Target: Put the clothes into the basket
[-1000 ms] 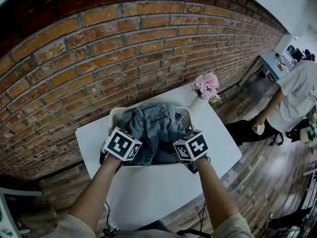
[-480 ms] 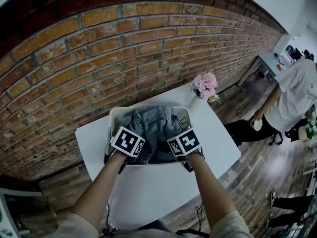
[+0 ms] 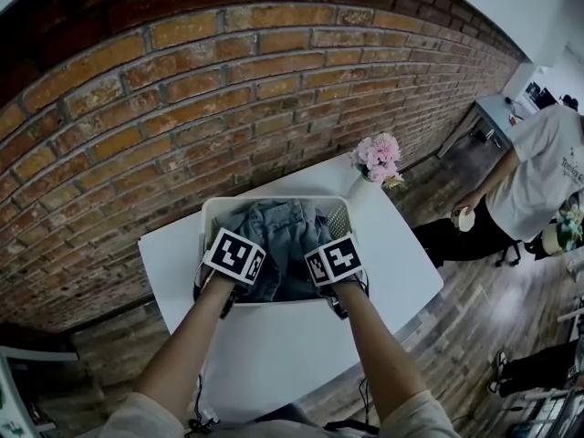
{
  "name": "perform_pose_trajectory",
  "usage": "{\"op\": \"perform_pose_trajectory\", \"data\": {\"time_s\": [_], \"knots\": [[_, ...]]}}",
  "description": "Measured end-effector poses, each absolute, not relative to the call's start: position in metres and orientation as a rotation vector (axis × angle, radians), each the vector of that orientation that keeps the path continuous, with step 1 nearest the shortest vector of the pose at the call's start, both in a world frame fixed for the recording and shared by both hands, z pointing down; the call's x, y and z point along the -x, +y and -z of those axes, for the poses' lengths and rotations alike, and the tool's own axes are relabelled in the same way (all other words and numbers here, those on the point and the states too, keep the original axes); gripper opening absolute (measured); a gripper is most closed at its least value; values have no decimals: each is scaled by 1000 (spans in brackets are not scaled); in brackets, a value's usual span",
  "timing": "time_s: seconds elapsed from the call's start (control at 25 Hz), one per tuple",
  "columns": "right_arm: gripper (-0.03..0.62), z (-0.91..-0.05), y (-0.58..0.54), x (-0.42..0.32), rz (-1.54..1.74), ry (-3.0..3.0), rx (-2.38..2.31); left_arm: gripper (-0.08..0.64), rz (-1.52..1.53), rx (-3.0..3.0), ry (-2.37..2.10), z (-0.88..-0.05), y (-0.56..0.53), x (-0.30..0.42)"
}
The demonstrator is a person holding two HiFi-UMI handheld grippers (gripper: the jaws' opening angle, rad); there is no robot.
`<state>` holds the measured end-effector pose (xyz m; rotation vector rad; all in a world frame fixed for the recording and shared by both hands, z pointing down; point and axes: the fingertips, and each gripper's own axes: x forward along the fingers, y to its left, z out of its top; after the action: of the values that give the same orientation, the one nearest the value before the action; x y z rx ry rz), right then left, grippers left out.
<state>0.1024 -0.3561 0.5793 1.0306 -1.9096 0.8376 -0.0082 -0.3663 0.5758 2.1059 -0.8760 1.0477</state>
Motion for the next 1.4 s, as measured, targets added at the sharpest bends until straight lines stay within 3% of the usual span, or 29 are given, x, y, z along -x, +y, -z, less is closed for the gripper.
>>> {"op": "perform_pose_trajectory", "data": {"time_s": [0.48,0.6,0.76,1.04,1.16,1.28,1.4], "knots": [[376,-522,-359,-126,-582,-1974,-1426,225,-729,-2306,-1183,-512,-366,22],[299,-502,-359,-133,-512,-2013,-1535,224,-724,-2420,-1253,-490,-364,18],[285,-482,-354,-129,-427,-2090,-1594,224,-685,-2446,-1277,-480,-360,13],[185,-453,-339,-112,-279,-2207,-1643,218,-508,-2490,-1318,-455,-347,12],[116,-435,-331,-107,-198,-2237,-1690,179,-451,-2510,-1357,-441,-340,16],[61,-414,-320,-100,-123,-2269,-1727,64,-373,-2527,-1419,-420,-328,22],[26,-390,-307,-92,-79,-2324,-1755,40,-309,-2557,-1448,-399,-312,24]]}}
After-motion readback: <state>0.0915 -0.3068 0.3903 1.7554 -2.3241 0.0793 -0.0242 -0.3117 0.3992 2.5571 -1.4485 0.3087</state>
